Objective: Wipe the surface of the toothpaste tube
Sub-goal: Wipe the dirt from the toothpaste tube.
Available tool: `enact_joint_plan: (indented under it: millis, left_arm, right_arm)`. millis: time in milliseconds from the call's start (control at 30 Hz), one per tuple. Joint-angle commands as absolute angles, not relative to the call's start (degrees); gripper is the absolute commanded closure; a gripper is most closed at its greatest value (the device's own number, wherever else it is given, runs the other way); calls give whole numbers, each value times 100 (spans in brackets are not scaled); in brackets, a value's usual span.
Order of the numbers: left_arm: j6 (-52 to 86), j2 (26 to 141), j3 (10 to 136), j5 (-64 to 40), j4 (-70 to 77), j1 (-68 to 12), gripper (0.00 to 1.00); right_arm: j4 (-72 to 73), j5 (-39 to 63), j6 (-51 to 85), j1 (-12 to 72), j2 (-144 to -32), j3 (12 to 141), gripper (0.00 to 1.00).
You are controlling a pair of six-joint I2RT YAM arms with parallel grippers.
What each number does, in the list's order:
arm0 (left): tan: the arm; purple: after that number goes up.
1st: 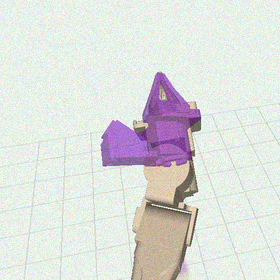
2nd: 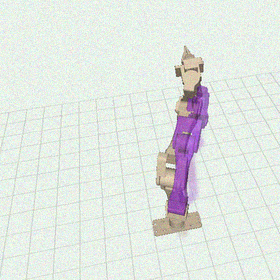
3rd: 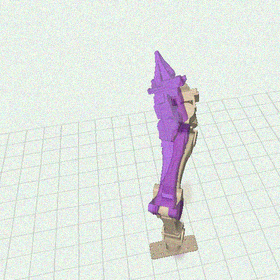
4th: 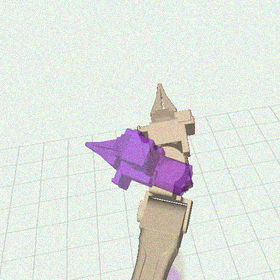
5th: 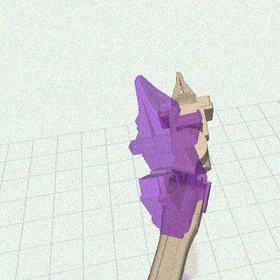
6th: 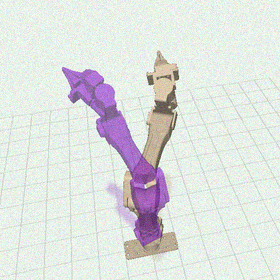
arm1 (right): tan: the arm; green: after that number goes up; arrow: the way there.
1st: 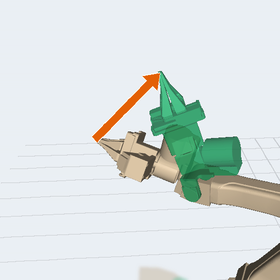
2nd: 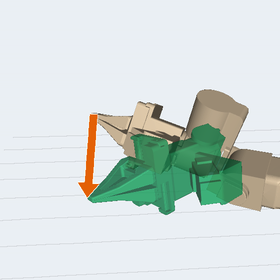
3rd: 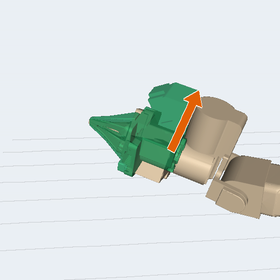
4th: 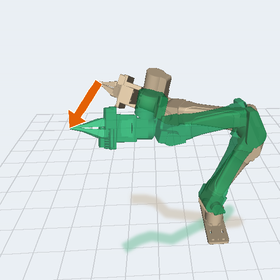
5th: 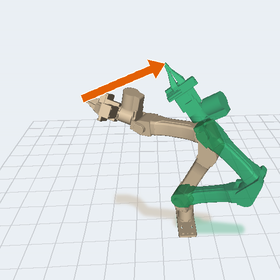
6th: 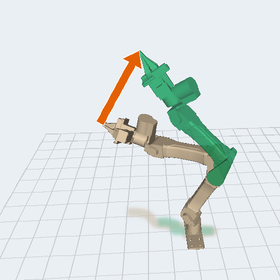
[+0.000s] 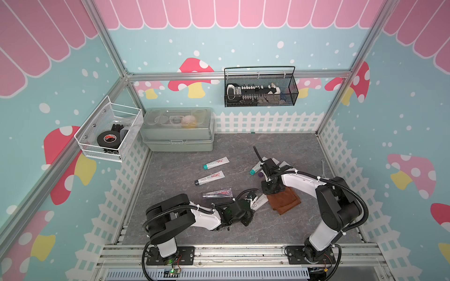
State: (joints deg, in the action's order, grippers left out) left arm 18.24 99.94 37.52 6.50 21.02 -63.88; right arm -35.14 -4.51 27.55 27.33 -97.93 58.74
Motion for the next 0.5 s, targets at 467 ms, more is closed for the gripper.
enact_joint_plan:
  millis: [467]
  left_arm:
    - [1907, 10142, 3768, 708, 1802, -6372, 82]
  right_arm:
    - [-3524, 1343, 2692, 3050, -9250, 5608, 86]
